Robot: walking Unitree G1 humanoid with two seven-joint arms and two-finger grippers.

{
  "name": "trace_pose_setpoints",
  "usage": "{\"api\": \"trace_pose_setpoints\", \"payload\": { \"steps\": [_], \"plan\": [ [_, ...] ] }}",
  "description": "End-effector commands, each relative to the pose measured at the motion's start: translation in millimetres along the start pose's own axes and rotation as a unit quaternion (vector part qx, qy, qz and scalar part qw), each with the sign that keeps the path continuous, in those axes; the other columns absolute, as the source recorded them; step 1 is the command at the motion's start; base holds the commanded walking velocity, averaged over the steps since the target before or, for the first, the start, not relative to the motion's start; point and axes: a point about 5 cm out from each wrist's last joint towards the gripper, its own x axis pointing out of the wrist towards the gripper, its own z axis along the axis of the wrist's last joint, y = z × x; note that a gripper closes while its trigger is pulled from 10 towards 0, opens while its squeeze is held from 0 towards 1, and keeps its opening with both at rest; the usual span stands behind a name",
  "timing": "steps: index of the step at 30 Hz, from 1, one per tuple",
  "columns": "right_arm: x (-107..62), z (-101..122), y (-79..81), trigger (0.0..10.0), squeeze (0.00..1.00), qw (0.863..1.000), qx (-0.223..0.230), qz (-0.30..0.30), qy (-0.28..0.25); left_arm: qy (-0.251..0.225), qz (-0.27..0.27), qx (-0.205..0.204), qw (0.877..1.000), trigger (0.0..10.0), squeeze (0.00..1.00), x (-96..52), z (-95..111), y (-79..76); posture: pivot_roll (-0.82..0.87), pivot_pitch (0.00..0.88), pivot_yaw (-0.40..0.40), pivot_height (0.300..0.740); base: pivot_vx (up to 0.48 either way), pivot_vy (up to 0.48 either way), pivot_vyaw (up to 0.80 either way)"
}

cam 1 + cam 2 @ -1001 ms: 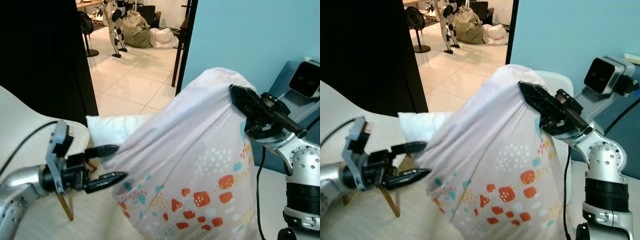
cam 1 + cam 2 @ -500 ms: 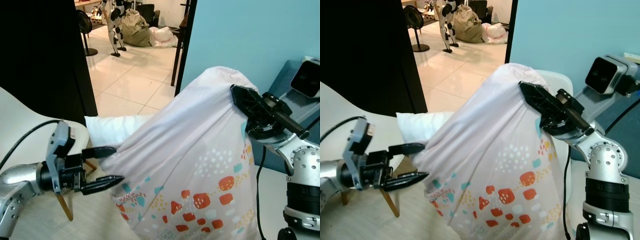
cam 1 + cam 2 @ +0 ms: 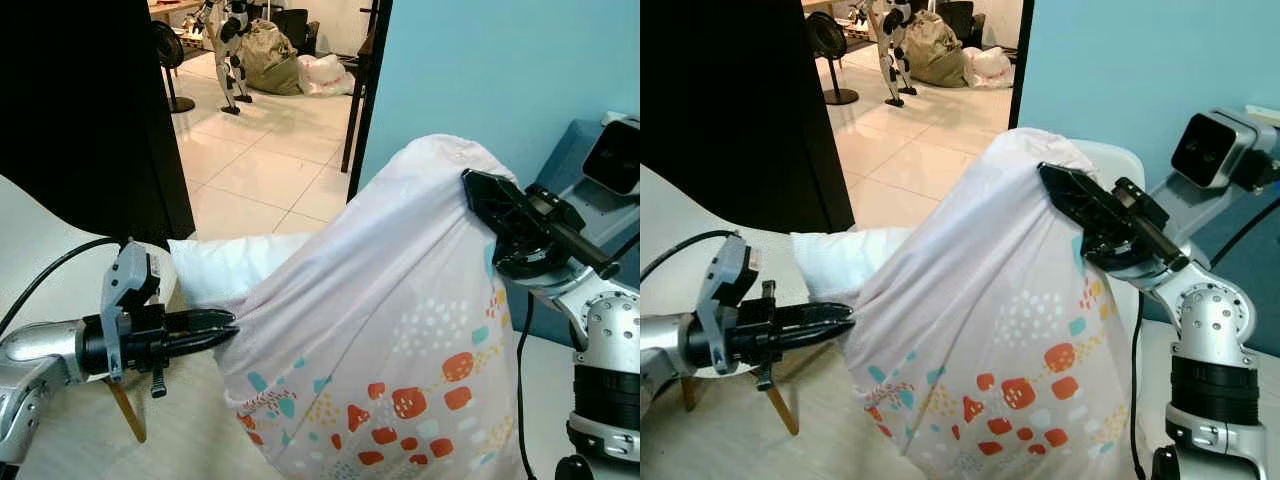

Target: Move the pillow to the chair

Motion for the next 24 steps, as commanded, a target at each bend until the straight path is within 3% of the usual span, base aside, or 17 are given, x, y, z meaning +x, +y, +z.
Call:
{"api": "trace_pose_setpoints", "payload": {
  "steps": [1,9,11,13,15,17,22,24],
  "plan": [
    [6.4,9,6.7,0.0,0.0,0.999,-0.026,0.028,-0.007,0.013,0.019,0.019,1.0,0.0,0.0,-8.0,5,6.9,0.04,0.0,-0.043,0.74,0.0,0.0,0.0],
    [3.6,7,5.4,0.0,0.0,0.999,-0.027,0.016,0.005,-0.001,0.057,0.057,0.997,0.0,0.0,-17.2,23,20.0,0.04,0.0,-0.042,0.74,0.0,0.0,0.0],
    [2.7,2,3.6,0.0,0.0,0.999,-0.024,0.007,0.023,-0.021,0.076,0.076,0.994,0.0,0.0,-19.2,33,26.2,0.04,0.0,-0.043,0.74,0.0,0.0,0.0],
    [0.7,-14,-1.3,0.0,0.0,0.997,-0.017,-0.015,0.078,-0.077,0.098,0.102,0.987,0.0,0.0,-19.9,57,32.4,0.04,0.0,-0.044,0.74,0.0,0.0,0.0],
    [0.3,-17,-2.4,0.0,0.0,0.996,-0.016,-0.019,0.089,-0.088,0.101,0.107,0.985,0.0,0.0,-20.1,61,33.2,0.04,0.0,-0.044,0.74,0.0,0.0,0.0],
    [-2.1,-33,-8.3,0.0,0.0,0.989,-0.011,-0.042,0.139,-0.149,0.114,0.127,0.974,0.0,0.0,-22.2,86,37.0,0.05,0.0,-0.046,0.74,0.0,0.0,0.0],
    [-6.4,-45,-12.2,0.0,0.0,0.983,-0.011,-0.06,0.175,-0.178,0.107,0.134,0.969,0.0,0.0,-23.7,99,37.2,0.05,0.0,-0.045,0.74,0.0,0.0,0.0],
    [-5.1,-42,-12.0,0.0,0.0,0.985,-0.013,-0.058,0.161,-0.173,0.084,0.127,0.973,0.0,0.0,-20.4,96,32.9,0.05,0.0,-0.043,0.74,0.0,0.0,0.0]
  ]
}}
